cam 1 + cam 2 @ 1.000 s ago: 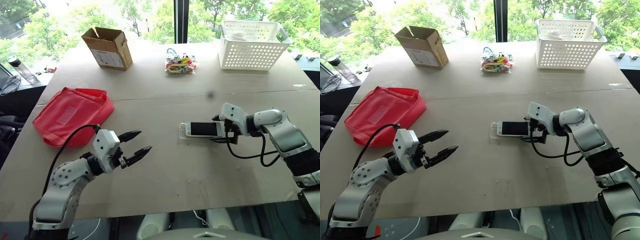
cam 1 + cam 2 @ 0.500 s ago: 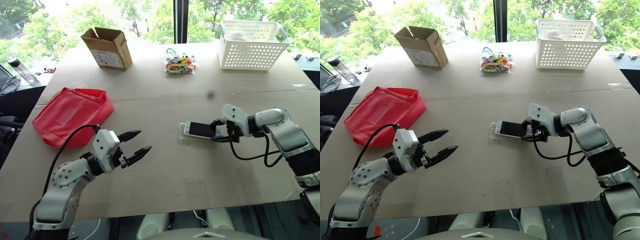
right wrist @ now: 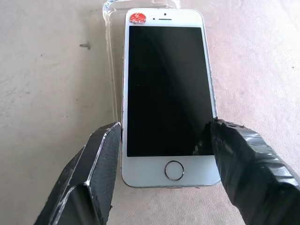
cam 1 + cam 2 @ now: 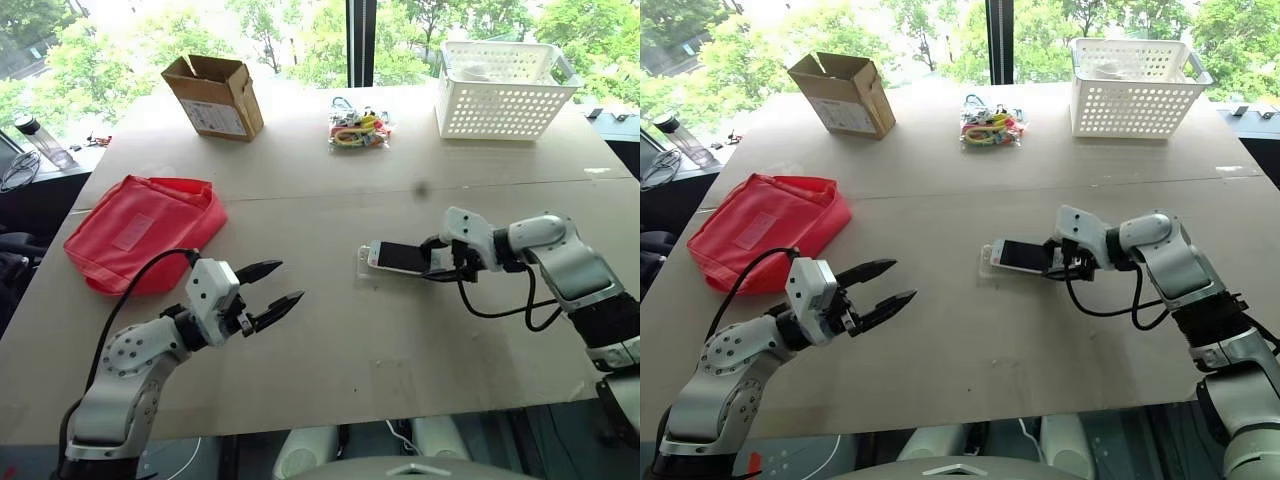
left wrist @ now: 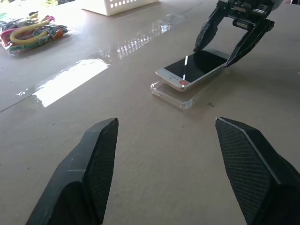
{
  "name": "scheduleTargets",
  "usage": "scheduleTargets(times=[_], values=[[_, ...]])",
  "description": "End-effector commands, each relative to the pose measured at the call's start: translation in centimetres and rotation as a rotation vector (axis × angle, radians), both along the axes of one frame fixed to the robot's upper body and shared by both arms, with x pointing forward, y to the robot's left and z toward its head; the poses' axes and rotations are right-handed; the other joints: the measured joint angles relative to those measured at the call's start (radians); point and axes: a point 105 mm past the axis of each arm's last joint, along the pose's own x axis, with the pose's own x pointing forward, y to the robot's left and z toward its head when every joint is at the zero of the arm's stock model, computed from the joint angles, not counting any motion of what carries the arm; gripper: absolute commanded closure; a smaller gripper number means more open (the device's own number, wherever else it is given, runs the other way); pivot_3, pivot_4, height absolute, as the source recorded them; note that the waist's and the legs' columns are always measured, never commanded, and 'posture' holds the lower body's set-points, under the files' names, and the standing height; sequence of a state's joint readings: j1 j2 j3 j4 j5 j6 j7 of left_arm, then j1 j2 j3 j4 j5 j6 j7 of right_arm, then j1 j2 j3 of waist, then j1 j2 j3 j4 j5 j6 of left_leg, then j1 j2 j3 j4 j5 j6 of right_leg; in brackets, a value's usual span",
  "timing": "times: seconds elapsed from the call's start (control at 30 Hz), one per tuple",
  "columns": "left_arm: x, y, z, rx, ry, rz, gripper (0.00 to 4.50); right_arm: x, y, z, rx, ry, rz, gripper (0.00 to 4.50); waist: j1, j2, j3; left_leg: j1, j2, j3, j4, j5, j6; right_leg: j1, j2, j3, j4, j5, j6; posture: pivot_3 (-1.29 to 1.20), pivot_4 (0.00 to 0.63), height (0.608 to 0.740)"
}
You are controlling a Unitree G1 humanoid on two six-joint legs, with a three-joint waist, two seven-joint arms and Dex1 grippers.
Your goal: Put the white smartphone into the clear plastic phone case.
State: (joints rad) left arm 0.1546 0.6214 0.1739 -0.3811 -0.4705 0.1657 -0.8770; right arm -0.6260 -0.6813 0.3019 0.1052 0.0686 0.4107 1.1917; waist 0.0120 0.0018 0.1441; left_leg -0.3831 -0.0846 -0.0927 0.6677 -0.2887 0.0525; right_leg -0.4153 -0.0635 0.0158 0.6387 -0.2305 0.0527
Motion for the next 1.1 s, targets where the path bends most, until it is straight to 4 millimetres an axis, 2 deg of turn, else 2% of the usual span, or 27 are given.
scheduleTargets(times=[0.03,0.07,0.47,0.5,0.53,0.57,0.6,0.7,0.9,1.1], values=[[-0.2,-0.3,1.0,-0.002,-0.048,-0.019,1.13,0.6,0.2,1.0,-0.001,-0.047,-0.002,0.51,0.0,0.0,0.0,0.0,0.0,0.0,0.0,0.0,0.0,0.0,0.0,0.0,0.0,0.0,0.0,0.0,0.15,0.733],[-0.3,-0.3,1.1,-0.006,-0.048,-0.023,1.13,0.7,0.2,1.0,-0.002,-0.054,-0.007,0.1,0.0,0.0,0.0,0.0,0.0,0.0,0.0,0.0,0.0,0.0,0.0,0.0,0.0,0.0,0.0,0.0,0.15,0.733],[-1.2,-0.3,2.1,-0.058,-0.014,-0.114,1.13,0.8,0.4,0.9,0.003,-0.027,0.003,0.1,0.0,0.0,0.0,0.0,0.0,0.0,0.0,0.0,0.0,0.0,0.0,0.0,0.0,0.0,0.0,0.0,0.15,0.733],[-1.3,-0.4,2.2,-0.059,-0.01,-0.122,1.13,0.8,0.4,0.9,0.004,-0.025,0.003,0.6,0.0,0.0,0.0,0.0,0.0,0.0,0.0,0.0,0.0,0.0,0.0,0.0,0.0,0.0,0.0,0.0,0.15,0.733],[-1.2,-0.3,2.2,-0.054,-0.014,-0.123,1.13,0.7,0.4,0.8,0.004,-0.023,0.005,0.85,0.0,0.0,0.0,0.0,0.0,0.0,0.0,0.0,0.0,0.0,0.0,0.0,0.0,0.0,0.0,0.0,0.15,0.733],[-1.2,-0.3,2.3,-0.053,-0.014,-0.123,1.13,0.7,0.4,0.8,0.003,-0.022,0.006,1.37,0.0,0.0,0.0,0.0,0.0,0.0,0.0,0.0,0.0,0.0,0.0,0.0,0.0,0.0,0.0,0.0,0.15,0.733],[-1.3,-0.3,2.3,-0.061,-0.005,-0.13,0.9,0.7,0.4,0.8,0.003,-0.019,0.008,1.78,0.0,0.0,0.0,0.0,0.0,0.0,0.0,0.0,0.0,0.0,0.0,0.0,0.0,0.0,0.0,0.0,0.15,0.733],[-1.4,-0.3,2.5,-0.062,0.0,-0.14,0.02,0.6,0.4,0.7,0.0,-0.013,0.015,1.84,0.0,0.0,0.0,0.0,0.0,0.0,0.0,0.0,0.0,0.0,0.0,0.0,0.0,0.0,0.0,0.0,0.15,0.733],[-0.9,-0.1,3.0,-0.072,-0.015,-0.12,0.0,0.5,0.2,0.7,-0.001,-0.005,0.021,1.84,0.0,0.0,0.0,0.0,0.0,0.0,0.0,0.0,0.0,0.0,0.0,0.0,0.0,0.0,0.0,0.0,0.15,0.733],[-0.7,-0.3,3.2,-0.071,-0.03,-0.111,0.0,-0.2,0.8,1.6,0.028,-0.015,0.062,1.84,0.0,0.0,0.0,0.0,0.0,0.0,0.0,0.0,0.0,0.0,0.0,0.0,0.0,0.0,0.0,0.0,0.15,0.733]])
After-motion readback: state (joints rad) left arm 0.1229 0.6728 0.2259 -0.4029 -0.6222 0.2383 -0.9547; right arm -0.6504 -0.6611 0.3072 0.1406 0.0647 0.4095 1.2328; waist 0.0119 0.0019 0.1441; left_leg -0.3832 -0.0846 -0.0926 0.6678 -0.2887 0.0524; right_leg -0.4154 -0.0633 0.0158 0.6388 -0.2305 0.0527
